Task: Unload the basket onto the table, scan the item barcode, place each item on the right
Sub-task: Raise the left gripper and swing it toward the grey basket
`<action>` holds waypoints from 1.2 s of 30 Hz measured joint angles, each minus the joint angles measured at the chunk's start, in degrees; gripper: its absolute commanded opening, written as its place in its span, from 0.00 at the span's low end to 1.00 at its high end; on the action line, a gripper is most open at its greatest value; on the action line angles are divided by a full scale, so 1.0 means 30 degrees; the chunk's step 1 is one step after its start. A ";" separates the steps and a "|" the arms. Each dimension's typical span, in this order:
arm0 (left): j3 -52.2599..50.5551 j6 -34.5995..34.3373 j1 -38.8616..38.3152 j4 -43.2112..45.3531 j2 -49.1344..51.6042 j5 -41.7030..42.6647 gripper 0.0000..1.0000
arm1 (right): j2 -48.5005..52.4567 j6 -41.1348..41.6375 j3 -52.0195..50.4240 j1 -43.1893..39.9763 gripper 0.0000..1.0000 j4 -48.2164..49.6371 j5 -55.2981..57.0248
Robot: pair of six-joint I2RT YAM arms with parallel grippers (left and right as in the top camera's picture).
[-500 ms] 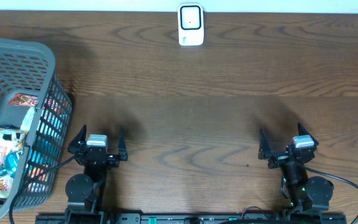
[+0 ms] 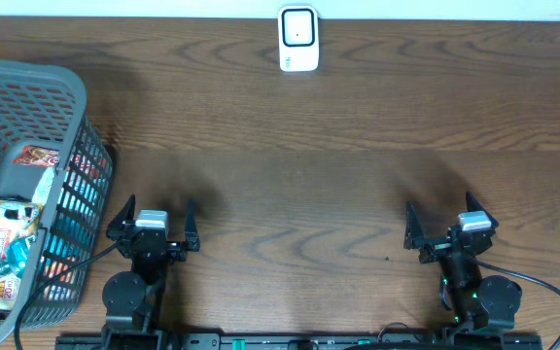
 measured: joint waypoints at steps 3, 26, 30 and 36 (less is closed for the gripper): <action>0.0000 0.0000 0.0000 0.0000 0.0000 -0.0007 0.98 | 0.0000 0.0000 0.0000 0.0000 0.99 0.0000 -0.0007; 0.0000 0.0000 0.0000 0.0007 0.0000 -0.0007 0.98 | 0.0000 0.0000 0.0000 0.0000 0.99 0.0000 0.0000; 0.0000 0.0073 0.0000 0.0022 0.0000 -0.0211 0.98 | 0.0000 0.0000 0.0000 0.0000 0.99 0.0000 0.0000; 0.0000 -0.0036 0.0000 0.0138 0.0000 0.0481 0.98 | 0.0000 0.0000 0.0000 0.0000 0.99 0.0000 0.0000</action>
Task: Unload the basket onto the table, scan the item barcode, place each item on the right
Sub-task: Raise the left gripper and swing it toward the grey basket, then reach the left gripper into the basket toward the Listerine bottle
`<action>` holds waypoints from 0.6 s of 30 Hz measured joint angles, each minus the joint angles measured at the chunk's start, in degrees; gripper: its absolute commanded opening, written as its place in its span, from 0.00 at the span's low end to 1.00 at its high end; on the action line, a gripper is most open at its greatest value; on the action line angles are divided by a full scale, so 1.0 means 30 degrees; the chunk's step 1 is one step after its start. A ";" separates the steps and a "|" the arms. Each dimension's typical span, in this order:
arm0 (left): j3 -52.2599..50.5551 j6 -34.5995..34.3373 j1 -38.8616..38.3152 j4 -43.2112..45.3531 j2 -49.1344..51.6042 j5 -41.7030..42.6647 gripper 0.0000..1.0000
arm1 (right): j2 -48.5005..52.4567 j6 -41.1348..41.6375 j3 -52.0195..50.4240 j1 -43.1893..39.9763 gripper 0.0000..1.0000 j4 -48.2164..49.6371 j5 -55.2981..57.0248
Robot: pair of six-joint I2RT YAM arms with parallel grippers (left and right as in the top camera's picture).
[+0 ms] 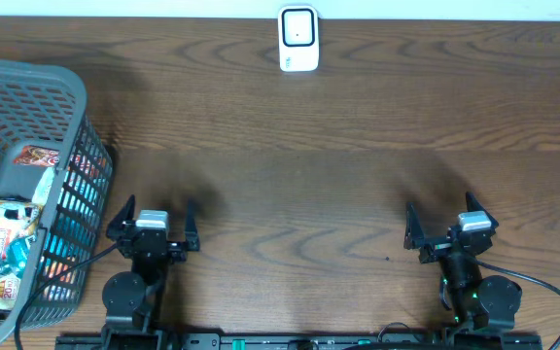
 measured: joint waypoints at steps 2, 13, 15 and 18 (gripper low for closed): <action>0.0000 -0.1173 0.0007 0.0255 0.0000 0.1617 0.98 | 0.0000 0.0000 0.0000 0.0000 0.99 0.0000 0.0000; 0.4561 -0.6025 0.0000 -0.0262 0.0976 0.7650 0.98 | 0.0007 0.0000 0.0000 0.0000 0.99 0.0007 0.0007; 0.6790 -0.6113 0.0000 -0.0925 0.2200 0.7941 0.98 | 0.0000 0.0000 0.0000 0.0000 0.99 0.0000 0.0007; 1.0207 -0.6186 0.0000 -0.3213 0.4685 0.8174 0.98 | 0.0000 0.0000 0.0000 0.0000 0.99 -0.0007 0.0000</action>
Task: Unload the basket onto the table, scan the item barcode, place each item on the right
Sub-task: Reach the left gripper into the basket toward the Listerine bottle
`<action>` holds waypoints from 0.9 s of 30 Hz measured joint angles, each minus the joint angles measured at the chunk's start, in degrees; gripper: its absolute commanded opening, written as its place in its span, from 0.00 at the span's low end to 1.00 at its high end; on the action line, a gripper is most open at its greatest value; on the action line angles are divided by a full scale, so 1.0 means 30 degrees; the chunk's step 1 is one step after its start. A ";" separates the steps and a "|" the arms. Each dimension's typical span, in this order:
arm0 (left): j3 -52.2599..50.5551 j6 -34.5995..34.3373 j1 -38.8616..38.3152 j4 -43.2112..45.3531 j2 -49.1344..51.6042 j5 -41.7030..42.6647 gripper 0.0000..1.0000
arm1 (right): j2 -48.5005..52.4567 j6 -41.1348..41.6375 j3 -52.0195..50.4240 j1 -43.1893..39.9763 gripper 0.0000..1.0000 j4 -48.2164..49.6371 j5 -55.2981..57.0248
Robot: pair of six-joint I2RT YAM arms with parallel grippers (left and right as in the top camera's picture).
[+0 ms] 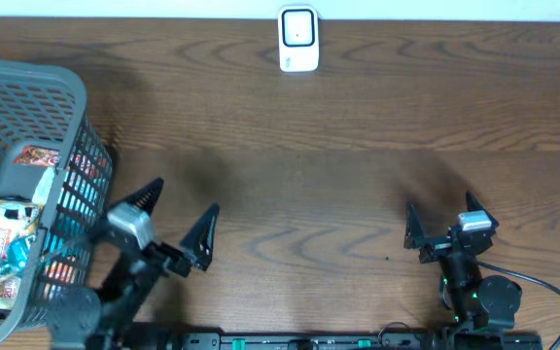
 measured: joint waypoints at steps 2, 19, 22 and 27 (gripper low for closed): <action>0.2157 -0.0007 0.0000 -0.1370 0.1938 0.0015 0.98 | 0.0000 0.0000 0.0000 0.0000 0.99 0.0007 0.0007; 1.6837 0.3118 0.0000 -1.3879 1.4309 -0.1005 0.98 | 0.0000 0.0000 -0.0007 0.0000 0.99 0.0015 0.0015; 1.7209 0.1071 0.0270 -1.3806 1.4834 -0.4561 0.98 | 0.0000 0.0000 -0.0007 0.0000 0.99 0.0015 0.0015; 1.8549 -0.3810 0.3650 -1.3901 1.5424 -0.9435 0.98 | 0.0000 0.0000 -0.0007 0.0000 0.99 0.0015 0.0022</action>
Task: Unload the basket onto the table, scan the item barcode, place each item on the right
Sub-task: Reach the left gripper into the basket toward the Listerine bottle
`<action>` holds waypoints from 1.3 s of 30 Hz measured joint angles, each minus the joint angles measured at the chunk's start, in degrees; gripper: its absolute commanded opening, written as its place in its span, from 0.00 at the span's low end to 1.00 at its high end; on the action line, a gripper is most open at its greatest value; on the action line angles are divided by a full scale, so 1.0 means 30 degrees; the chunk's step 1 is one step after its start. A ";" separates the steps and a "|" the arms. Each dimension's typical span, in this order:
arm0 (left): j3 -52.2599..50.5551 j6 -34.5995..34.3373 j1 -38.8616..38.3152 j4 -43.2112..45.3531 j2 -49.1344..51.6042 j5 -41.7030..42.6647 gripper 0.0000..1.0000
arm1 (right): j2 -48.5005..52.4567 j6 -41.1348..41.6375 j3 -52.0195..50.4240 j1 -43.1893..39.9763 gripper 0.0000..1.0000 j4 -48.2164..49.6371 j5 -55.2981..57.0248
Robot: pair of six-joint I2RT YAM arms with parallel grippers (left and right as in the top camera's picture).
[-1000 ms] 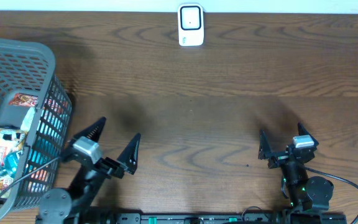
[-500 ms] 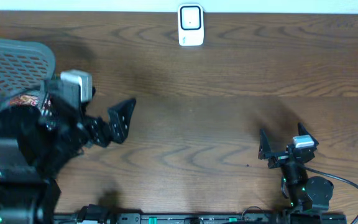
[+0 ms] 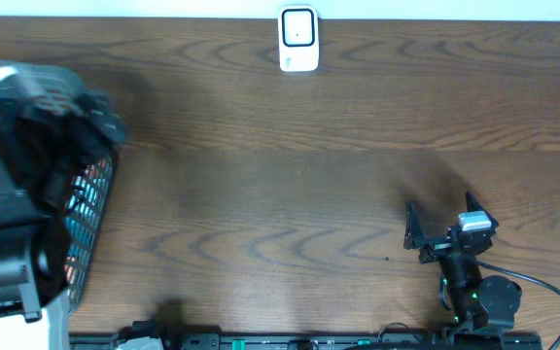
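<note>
The white barcode scanner (image 3: 298,39) stands at the far edge of the table, in the middle. My left arm (image 3: 8,204) is raised close under the overhead camera and covers most of the grey mesh basket (image 3: 90,199) at the left. Its gripper end (image 3: 81,102) is a dark blur over the basket's far side, so its fingers cannot be made out. The packets in the basket are hidden beneath the arm. My right gripper (image 3: 440,216) rests low at the front right, open with nothing between its fingers.
Brown wooden tabletop (image 3: 290,175) stretches between the basket and the right arm. The arms' mounting rail (image 3: 290,340) runs along the front edge. A cable (image 3: 547,292) loops off the right arm's base.
My left arm has risen from the front left and swung out over the basket, where it now hides the contents. The right arm has not moved.
Both arms first rested at the front edge with open grippers, and colourful packets showed in the basket. The left arm then tilted towards the basket with its fingers spread. Now it looms over the basket, blurred.
</note>
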 measured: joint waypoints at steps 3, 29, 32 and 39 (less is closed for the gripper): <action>0.0270 -0.3504 0.3650 -0.0998 0.0408 -0.1268 0.98 | 0.0000 0.0000 0.0000 0.0000 0.99 0.0000 -0.0007; -0.8276 -1.2990 1.2007 0.0510 0.8524 -0.2018 0.98 | 0.0000 0.0000 0.0000 0.0000 0.99 0.0000 0.0036; -0.9347 -1.3005 1.2007 0.1523 0.8531 -0.1821 0.98 | 0.0000 0.0000 0.0000 0.0007 0.99 0.0000 0.0036; -1.0783 -1.3049 1.2007 0.3643 0.8517 -0.1690 0.98 | 0.0000 0.0000 0.0000 0.0000 0.99 0.0000 0.0036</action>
